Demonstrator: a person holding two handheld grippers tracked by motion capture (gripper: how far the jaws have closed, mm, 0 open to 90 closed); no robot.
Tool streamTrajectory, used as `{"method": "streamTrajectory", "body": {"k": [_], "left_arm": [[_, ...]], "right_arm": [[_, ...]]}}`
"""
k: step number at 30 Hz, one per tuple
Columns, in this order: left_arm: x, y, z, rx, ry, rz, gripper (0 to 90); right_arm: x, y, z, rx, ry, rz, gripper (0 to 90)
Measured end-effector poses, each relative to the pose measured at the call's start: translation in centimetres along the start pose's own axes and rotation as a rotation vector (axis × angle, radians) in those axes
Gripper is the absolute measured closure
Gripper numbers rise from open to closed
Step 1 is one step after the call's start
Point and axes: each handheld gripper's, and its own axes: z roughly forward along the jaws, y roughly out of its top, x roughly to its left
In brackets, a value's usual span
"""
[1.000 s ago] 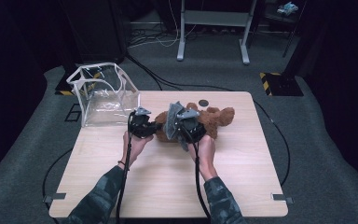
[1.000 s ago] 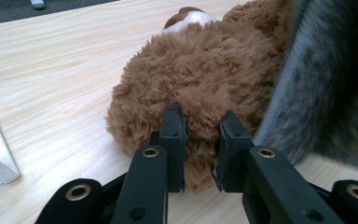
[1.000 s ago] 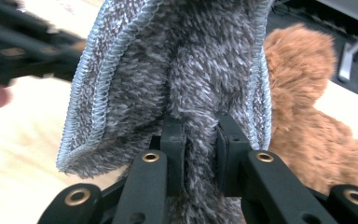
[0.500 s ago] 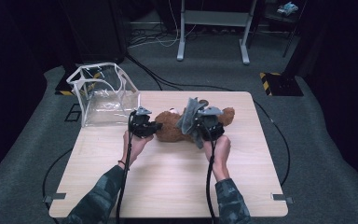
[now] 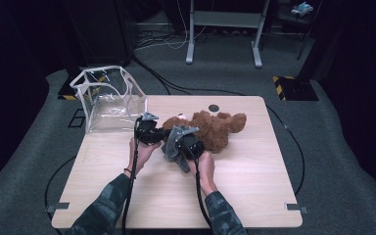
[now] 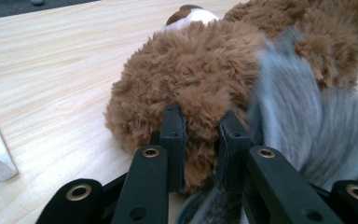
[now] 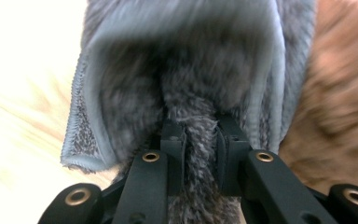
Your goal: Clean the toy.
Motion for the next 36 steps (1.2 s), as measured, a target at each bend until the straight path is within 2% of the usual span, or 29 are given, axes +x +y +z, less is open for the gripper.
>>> {"method": "streamTrajectory", "body": {"k": [2,5,6,7,8,10,12,15,16,17,18,20,22,26,27,29,30,31,33,36], "left_arm": [[0.1,0.0,0.0,-0.001,-0.008,-0.005,75.9],[0.1,0.0,-0.1,-0.004,-0.010,-0.005,75.8],[0.1,0.0,0.0,-0.004,-0.010,-0.005,75.9],[0.1,0.0,-0.1,-0.001,-0.013,-0.004,75.9],[0.1,0.0,-0.1,-0.001,-0.013,-0.004,75.9],[0.1,0.0,0.0,-0.004,-0.013,-0.008,75.9],[0.1,0.0,0.0,-0.004,-0.011,-0.008,75.9],[0.1,0.0,-0.1,0.002,-0.010,-0.004,75.9],[0.0,0.0,0.0,-0.001,-0.007,-0.005,75.9],[0.0,0.0,0.0,0.001,-0.006,-0.006,75.8],[0.1,0.0,0.0,0.001,-0.006,-0.005,75.8],[0.1,-0.1,0.0,-0.002,-0.013,-0.009,75.8],[0.2,-0.1,-0.1,-0.003,-0.016,-0.010,75.8],[0.2,-0.1,-0.1,-0.002,-0.020,-0.010,75.7],[0.3,-0.1,-0.1,-0.006,-0.020,-0.012,75.7],[0.3,0.0,-0.1,-0.003,-0.022,-0.007,75.7],[0.1,-0.1,0.0,-0.006,-0.021,-0.024,75.7],[0.1,-0.1,0.0,-0.006,-0.021,-0.020,75.7],[0.1,-0.1,-0.1,-0.003,-0.020,-0.022,75.7],[0.1,-0.1,0.0,-0.007,-0.019,-0.022,75.6]], "right_arm": [[-0.2,-0.5,1.1,0.055,0.020,-0.015,76.6],[-0.4,-0.8,0.6,0.068,0.032,0.006,76.4],[-0.6,-0.7,-0.1,0.042,0.026,0.005,76.4],[-0.7,-0.4,-1.5,-0.012,0.025,0.013,76.3],[-0.7,-0.4,-1.5,-0.012,0.025,0.013,76.3],[-0.9,0.0,-3.1,-0.066,0.014,0.027,76.3],[-1.1,0.4,-3.9,-0.115,0.003,0.030,76.3],[-1.0,0.5,-3.1,-0.096,0.000,0.038,76.1],[-1.0,0.4,-2.4,-0.076,0.005,0.026,76.0],[-0.8,0.0,-0.5,-0.028,0.011,0.024,75.9],[-0.8,0.0,-0.5,-0.028,0.011,0.024,75.9],[-1.0,-0.6,0.6,0.024,0.031,0.033,75.8],[-1.0,-0.7,0.6,0.035,0.037,0.040,75.8],[-2.0,-1.2,-1.5,0.042,0.047,0.033,75.8],[-2.6,-1.6,-2.8,0.043,0.047,0.030,75.8],[-2.9,-1.8,-3.3,0.042,0.044,0.034,75.8],[-3.3,-2.1,-4.0,0.042,0.036,0.042,75.7],[-4.3,-2.7,-5.1,0.035,0.024,0.041,75.7],[-4.6,-2.9,-5.5,0.039,0.018,0.046,75.6],[-6.4,-4.2,-6.9,0.047,0.005,0.071,75.6]]}}
